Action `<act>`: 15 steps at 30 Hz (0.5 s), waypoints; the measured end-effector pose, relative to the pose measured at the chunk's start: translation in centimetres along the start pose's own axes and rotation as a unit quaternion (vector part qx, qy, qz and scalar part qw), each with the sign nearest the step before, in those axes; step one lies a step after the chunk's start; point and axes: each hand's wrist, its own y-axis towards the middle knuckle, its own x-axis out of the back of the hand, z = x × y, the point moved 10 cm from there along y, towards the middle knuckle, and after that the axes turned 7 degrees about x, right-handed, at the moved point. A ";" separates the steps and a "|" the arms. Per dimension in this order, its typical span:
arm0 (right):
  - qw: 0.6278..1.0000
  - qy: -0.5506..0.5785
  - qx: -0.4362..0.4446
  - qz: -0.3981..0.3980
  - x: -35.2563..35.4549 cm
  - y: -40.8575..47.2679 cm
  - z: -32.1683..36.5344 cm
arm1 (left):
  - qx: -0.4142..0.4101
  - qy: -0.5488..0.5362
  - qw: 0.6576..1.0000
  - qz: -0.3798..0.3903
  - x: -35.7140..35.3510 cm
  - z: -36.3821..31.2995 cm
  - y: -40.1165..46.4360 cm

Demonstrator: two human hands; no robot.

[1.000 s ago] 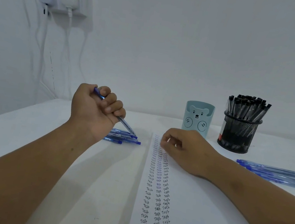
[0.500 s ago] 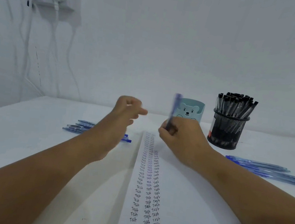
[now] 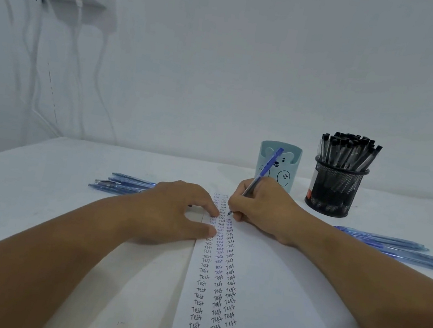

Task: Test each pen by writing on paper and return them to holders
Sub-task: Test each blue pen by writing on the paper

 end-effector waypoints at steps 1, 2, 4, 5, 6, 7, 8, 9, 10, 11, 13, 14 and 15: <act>1.000 -0.007 0.003 0.002 0.0 -0.1 0.1 | 0.000 0.000 1.000 0.000 0.0 -0.1 0.0; 1.000 -0.012 0.007 0.004 -0.1 -0.1 0.3 | 0.000 0.001 1.000 0.000 0.0 -0.1 0.0; 1.000 -0.024 0.015 0.005 -0.1 -0.1 0.5 | -0.001 0.003 1.000 0.001 0.0 -0.2 0.0; 0.999 -0.033 0.019 0.004 -0.1 -0.1 0.6 | -0.002 0.003 1.000 0.003 0.0 -0.2 0.0; 0.999 -0.041 0.023 0.005 -0.1 -0.1 0.7 | -0.002 0.003 1.000 0.004 0.0 -0.2 0.0; 0.998 -0.049 0.025 0.004 -0.1 -0.2 0.8 | -0.003 0.004 1.000 0.005 0.0 -0.2 0.0; 0.998 -0.053 0.026 0.003 -0.1 -0.2 0.9 | -0.005 0.004 1.000 0.004 -0.1 -0.2 0.0; 0.998 -0.056 0.026 0.003 -0.1 -0.2 0.9 | -0.006 0.004 1.000 0.003 -0.1 -0.2 0.0; 0.998 -0.055 0.026 0.003 0.0 -0.2 0.9 | -0.009 0.003 1.000 0.002 -0.1 -0.2 0.0; 0.998 -0.050 0.025 0.004 -0.1 -0.2 0.8 | -0.010 0.001 1.000 0.000 -0.1 -0.2 0.0; 0.999 -0.040 0.022 0.003 -0.1 -0.1 0.6 | -0.012 -0.005 1.000 -0.001 0.0 -0.1 0.1; 0.999 -0.037 0.022 0.002 -0.1 -0.1 0.6 | -0.013 -0.007 1.000 -0.002 0.0 -0.1 0.1; 0.999 -0.034 0.023 0.004 -0.1 -0.1 0.6 | -0.013 -0.007 1.000 -0.001 0.0 -0.1 0.1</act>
